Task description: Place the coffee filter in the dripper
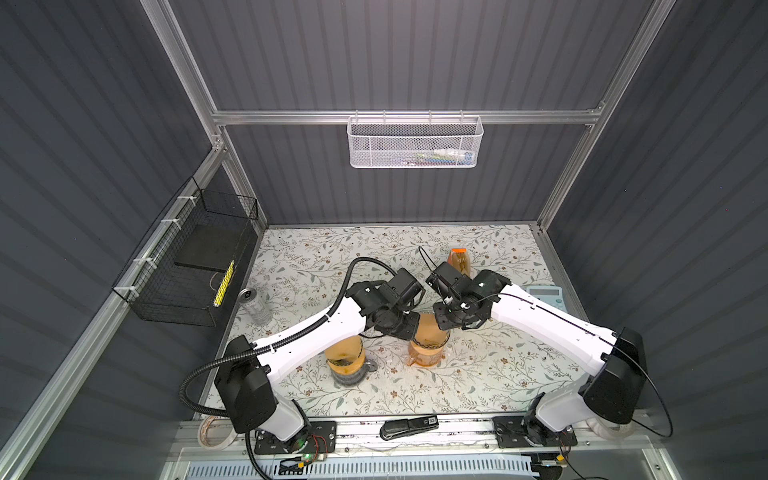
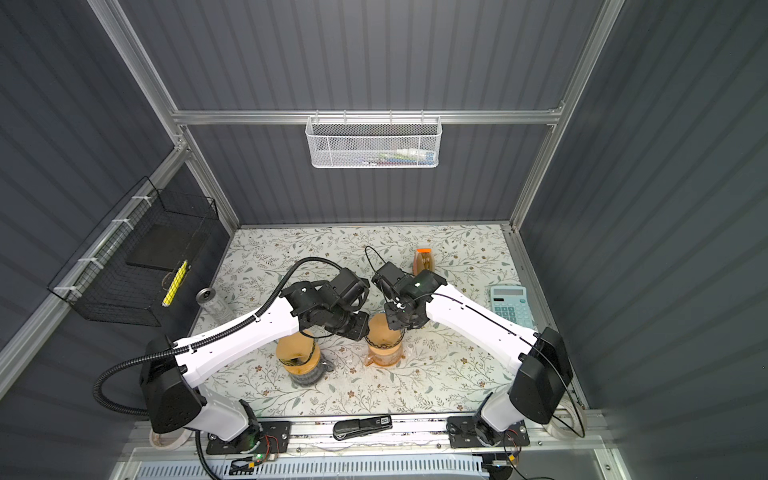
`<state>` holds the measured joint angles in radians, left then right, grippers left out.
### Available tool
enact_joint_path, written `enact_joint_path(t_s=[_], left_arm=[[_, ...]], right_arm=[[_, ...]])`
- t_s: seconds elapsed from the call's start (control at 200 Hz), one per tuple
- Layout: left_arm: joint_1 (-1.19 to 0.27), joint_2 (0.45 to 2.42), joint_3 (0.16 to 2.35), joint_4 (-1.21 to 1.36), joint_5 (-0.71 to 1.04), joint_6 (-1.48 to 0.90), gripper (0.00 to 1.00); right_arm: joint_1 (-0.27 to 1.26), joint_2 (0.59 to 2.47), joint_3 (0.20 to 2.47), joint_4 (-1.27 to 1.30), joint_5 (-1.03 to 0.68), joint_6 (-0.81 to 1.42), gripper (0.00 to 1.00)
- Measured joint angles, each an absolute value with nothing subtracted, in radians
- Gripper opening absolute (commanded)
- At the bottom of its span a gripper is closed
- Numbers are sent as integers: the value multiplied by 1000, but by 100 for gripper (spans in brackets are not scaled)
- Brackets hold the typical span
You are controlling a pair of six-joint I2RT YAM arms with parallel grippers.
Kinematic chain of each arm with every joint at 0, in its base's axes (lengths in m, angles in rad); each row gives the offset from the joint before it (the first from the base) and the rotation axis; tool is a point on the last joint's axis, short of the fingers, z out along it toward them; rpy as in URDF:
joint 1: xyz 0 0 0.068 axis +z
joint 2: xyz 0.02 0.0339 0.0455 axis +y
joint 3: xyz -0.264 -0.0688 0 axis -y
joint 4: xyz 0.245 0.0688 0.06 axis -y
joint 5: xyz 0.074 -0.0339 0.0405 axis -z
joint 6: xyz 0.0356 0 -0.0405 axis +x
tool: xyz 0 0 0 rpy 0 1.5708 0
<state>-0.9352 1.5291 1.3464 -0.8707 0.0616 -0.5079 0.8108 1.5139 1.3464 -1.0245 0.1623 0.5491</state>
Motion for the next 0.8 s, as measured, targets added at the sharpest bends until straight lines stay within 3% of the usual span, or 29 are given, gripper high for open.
enact_joint_path(t_s=[0.8], left_arm=[[-935, 1530, 1347, -871, 50, -508, 30]], right_arm=[[811, 1512, 1349, -1026, 161, 550, 38]])
